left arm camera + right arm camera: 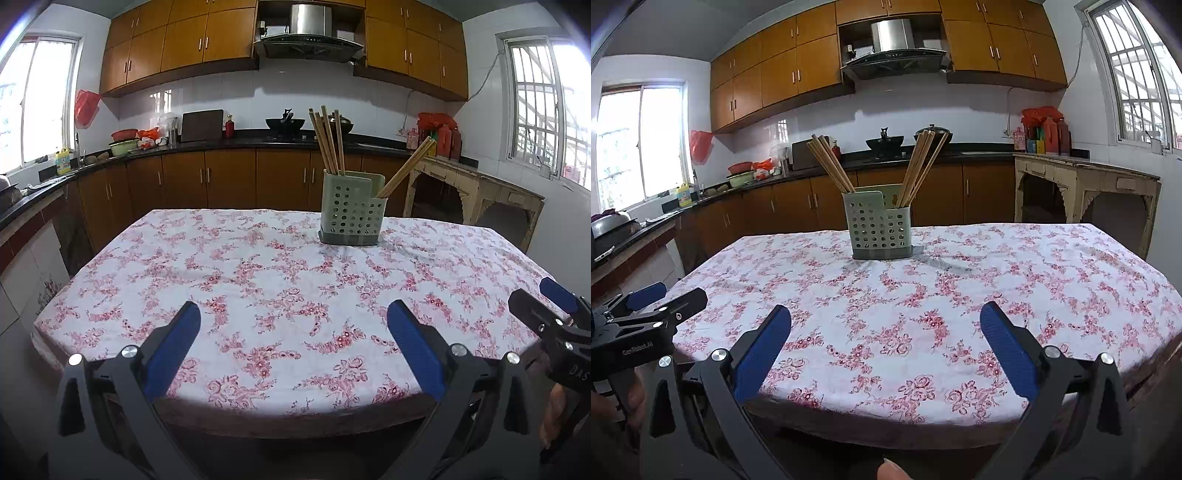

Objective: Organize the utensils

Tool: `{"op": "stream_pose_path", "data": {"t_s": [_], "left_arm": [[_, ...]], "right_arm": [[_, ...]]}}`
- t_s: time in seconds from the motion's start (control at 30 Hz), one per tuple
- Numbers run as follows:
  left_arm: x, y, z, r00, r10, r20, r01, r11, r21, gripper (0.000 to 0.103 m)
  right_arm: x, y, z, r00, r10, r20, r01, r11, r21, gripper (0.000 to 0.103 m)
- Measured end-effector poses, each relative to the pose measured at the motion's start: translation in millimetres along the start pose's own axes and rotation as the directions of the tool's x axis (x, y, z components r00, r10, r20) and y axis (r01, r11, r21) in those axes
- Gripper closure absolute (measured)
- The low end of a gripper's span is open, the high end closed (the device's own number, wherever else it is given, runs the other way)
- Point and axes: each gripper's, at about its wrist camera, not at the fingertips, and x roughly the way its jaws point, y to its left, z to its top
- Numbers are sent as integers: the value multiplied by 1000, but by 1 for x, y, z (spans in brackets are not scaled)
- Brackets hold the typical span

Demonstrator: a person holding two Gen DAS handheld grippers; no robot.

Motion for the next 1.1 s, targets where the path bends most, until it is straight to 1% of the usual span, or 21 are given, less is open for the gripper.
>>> {"op": "stream_pose_path", "data": {"t_s": [0.37, 1.1], "left_arm": [[-1, -2, -1, 1000, -18, 4, 18, 1000, 0, 4], [0, -2, -2, 1000, -22, 2, 22, 1000, 3, 4]], "right_arm": [[-4, 1, 0, 1000, -2, 13, 2, 1000, 1, 2], [-1, -4, -3, 1000, 5, -11, -4, 999, 33, 2]]}}
